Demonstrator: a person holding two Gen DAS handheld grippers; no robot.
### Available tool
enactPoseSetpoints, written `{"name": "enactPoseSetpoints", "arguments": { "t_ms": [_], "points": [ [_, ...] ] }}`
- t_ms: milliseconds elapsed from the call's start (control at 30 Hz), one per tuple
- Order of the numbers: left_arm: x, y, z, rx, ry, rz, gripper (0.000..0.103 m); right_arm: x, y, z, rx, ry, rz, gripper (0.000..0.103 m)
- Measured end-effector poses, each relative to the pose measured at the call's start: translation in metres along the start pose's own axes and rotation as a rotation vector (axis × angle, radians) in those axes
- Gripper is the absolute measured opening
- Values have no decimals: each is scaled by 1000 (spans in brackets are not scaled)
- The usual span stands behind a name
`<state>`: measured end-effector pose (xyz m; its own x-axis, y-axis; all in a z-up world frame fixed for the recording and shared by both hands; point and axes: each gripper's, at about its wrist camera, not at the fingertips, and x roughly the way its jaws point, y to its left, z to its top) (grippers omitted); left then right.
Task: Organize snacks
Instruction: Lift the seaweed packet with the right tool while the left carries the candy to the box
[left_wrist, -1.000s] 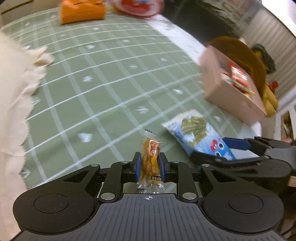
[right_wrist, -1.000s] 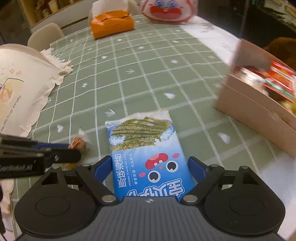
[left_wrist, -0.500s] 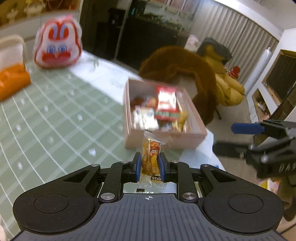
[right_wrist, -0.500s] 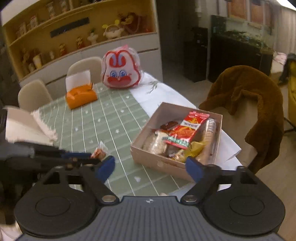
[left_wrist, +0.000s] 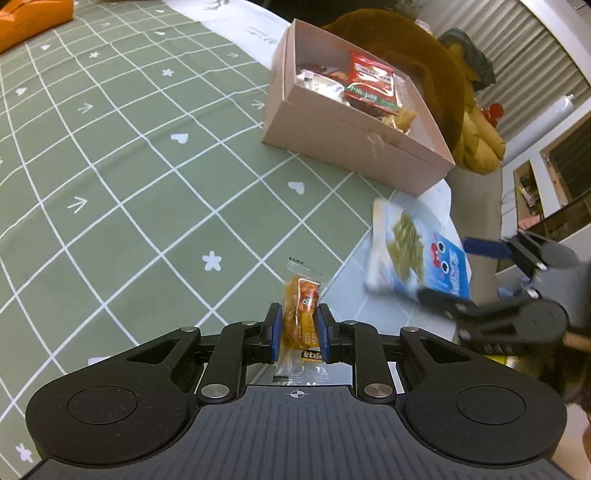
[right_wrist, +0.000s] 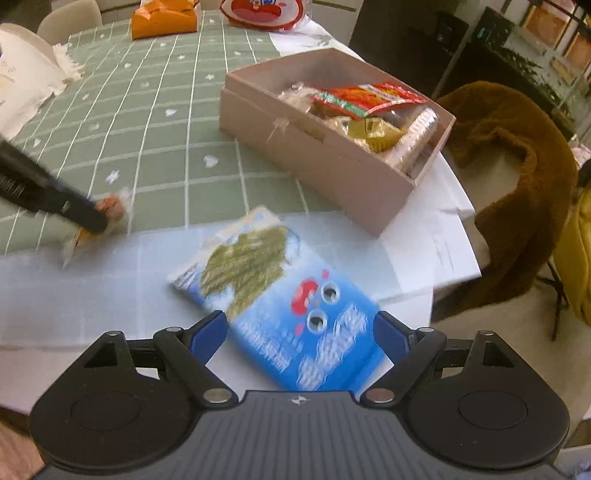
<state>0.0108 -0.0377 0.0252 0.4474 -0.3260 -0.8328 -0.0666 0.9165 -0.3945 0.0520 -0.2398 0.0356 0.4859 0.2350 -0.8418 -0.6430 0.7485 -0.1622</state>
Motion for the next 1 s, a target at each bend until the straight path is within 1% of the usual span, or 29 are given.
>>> {"name": "enactPoseSetpoints", "arguments": {
  "t_ms": [67,133,167,233,267,333,400,533,600,667,733,867,933,1000],
  "points": [
    [-2,-2,2,-3,0,2,24,12,-7,11,12,-4,50,88],
    [-1,-1,5,-13,-3,12,24,28,-11,22,30,15,63,88],
    [-1,1,6,-23,-5,15,24,36,-14,25,50,21,65,94],
    [2,4,8,-42,-7,22,24,46,-24,32,133,31,101,95],
    [3,5,8,-48,-6,23,24,49,-29,34,175,35,124,100],
    [5,7,9,-53,-3,25,24,51,-34,34,220,34,140,101],
    [6,8,10,-54,0,23,24,49,-34,31,226,45,140,101],
    [10,4,10,-28,12,21,24,38,-20,16,217,49,131,103],
    [11,0,10,-5,15,23,24,35,-10,14,235,40,111,101],
    [10,-5,9,20,10,28,24,28,2,16,224,33,66,83],
    [7,-10,10,58,3,35,24,22,9,19,238,31,97,81],
    [-3,-18,15,100,-17,31,24,-7,18,22,260,-39,106,81],
    [-13,-24,24,125,-42,25,24,-30,14,31,286,-90,113,81],
    [-31,-33,43,157,-97,3,24,-59,3,50,305,-166,124,81]
  ]
}}
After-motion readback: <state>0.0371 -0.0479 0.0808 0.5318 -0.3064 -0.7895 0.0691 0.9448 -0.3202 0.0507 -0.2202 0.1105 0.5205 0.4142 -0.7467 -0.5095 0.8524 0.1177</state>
